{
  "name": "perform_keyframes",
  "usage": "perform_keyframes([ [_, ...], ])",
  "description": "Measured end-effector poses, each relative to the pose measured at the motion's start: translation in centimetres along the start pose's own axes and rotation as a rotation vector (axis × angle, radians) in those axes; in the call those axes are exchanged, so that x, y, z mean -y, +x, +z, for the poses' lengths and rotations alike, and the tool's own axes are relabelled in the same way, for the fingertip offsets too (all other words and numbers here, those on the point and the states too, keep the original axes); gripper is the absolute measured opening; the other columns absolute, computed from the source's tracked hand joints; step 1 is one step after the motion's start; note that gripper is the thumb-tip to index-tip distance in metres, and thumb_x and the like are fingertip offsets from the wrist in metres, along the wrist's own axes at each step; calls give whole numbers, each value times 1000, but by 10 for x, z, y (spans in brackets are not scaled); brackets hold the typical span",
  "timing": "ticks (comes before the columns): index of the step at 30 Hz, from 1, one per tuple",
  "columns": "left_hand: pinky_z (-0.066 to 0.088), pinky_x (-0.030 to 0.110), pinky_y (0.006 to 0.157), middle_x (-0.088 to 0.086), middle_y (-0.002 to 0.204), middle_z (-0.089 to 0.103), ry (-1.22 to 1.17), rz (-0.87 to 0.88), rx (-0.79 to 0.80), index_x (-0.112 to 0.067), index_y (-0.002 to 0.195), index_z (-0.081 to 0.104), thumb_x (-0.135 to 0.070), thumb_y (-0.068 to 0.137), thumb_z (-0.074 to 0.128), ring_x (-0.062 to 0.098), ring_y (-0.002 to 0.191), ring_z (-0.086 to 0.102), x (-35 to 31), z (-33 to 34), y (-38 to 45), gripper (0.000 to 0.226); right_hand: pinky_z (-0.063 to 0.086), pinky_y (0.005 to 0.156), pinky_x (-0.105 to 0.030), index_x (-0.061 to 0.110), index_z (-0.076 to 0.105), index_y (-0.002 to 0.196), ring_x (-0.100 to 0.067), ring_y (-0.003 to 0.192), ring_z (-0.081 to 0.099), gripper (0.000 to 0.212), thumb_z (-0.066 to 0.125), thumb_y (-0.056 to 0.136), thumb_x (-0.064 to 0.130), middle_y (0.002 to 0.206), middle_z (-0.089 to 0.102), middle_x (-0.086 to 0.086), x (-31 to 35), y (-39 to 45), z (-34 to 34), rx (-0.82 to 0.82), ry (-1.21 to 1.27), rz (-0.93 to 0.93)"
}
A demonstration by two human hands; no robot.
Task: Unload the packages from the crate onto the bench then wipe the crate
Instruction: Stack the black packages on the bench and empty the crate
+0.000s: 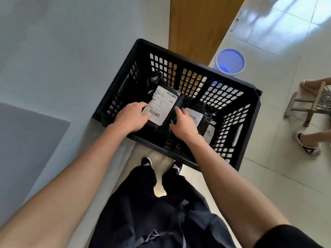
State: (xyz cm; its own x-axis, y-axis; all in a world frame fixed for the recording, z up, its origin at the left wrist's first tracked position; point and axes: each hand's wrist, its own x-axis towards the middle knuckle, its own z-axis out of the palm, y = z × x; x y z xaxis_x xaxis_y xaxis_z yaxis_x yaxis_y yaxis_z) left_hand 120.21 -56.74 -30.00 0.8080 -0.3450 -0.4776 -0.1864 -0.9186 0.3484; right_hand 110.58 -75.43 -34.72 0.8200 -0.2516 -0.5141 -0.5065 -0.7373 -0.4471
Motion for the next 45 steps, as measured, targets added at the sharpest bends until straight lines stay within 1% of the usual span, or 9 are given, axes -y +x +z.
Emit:
perform_keyframes([
  [2, 45, 38, 82, -2, 134, 61, -8, -14, 10, -38, 138, 55, -48, 93, 56, 26, 118, 59, 1, 3, 7, 46, 44, 109, -51, 23, 16, 159, -45, 142, 36, 83, 66, 92, 22, 166, 15, -18, 5, 5, 7, -3, 32, 18],
  [6, 49, 40, 90, 0, 135, 61, -35, -29, 70, -34, 139, 56, -43, 92, 56, 28, 118, 60, -1, 8, 25, 47, 42, 108, -53, 24, 14, 159, -47, 144, 30, 85, 66, 92, 25, 168, 3, -18, 18, 16, 21, -9, 115, 84],
  [11, 45, 34, 77, 5, 118, 69, -138, -94, 146, -34, 126, 65, -26, 91, 53, 28, 94, 61, 6, 16, 41, 39, 42, 107, -62, 23, 14, 156, -41, 149, 18, 81, 63, 92, 39, 168, -15, -14, 36, 28, 38, -22, 174, 154],
  [14, 47, 35, 83, 8, 130, 66, -126, -98, 151, -31, 136, 60, -21, 94, 51, 33, 112, 62, 13, 19, 44, 45, 39, 108, -65, 20, 8, 157, -40, 151, 11, 89, 62, 91, 47, 167, -19, -15, 46, 35, 44, -65, 186, 198],
  [17, 44, 41, 105, 8, 149, 53, -161, -109, 73, -21, 151, 46, -18, 97, 49, 32, 134, 52, 19, 16, 51, 54, 28, 111, -72, 16, 1, 158, -40, 154, -2, 104, 64, 86, 57, 165, -27, -13, 59, 44, 50, -99, 239, 268],
  [23, 41, 35, 108, 7, 148, 54, -302, -113, -13, -18, 149, 49, -11, 98, 45, 26, 135, 51, 27, 13, 54, 52, 10, 112, -77, 9, -14, 159, -41, 151, -22, 133, 61, 75, 80, 160, -39, -10, 88, 67, 61, -158, 245, 423],
  [31, 47, 38, 104, 3, 145, 57, -263, -98, 20, -22, 146, 52, -20, 100, 48, 25, 129, 55, 37, 15, 59, 47, 15, 116, -66, 11, -7, 160, -45, 152, -13, 127, 74, 76, 60, 165, -27, -13, 68, 64, 61, -199, 101, 412],
  [38, 48, 34, 95, 4, 141, 59, -216, -64, 36, -23, 142, 56, -25, 100, 52, 24, 124, 58, 33, 22, 58, 42, 23, 112, -68, 26, 2, 160, -52, 148, 6, 116, 74, 75, 58, 166, -26, -9, 55, 59, 56, -197, 158, 324],
  [45, 45, 34, 82, 2, 140, 59, -135, -27, 54, -25, 141, 56, -31, 98, 54, 27, 120, 59, 13, 36, 59, 43, 33, 106, -70, 32, 14, 158, -48, 143, 21, 107, 64, 69, 63, 168, -14, -1, 11, 25, 34, -304, 178, 272],
])
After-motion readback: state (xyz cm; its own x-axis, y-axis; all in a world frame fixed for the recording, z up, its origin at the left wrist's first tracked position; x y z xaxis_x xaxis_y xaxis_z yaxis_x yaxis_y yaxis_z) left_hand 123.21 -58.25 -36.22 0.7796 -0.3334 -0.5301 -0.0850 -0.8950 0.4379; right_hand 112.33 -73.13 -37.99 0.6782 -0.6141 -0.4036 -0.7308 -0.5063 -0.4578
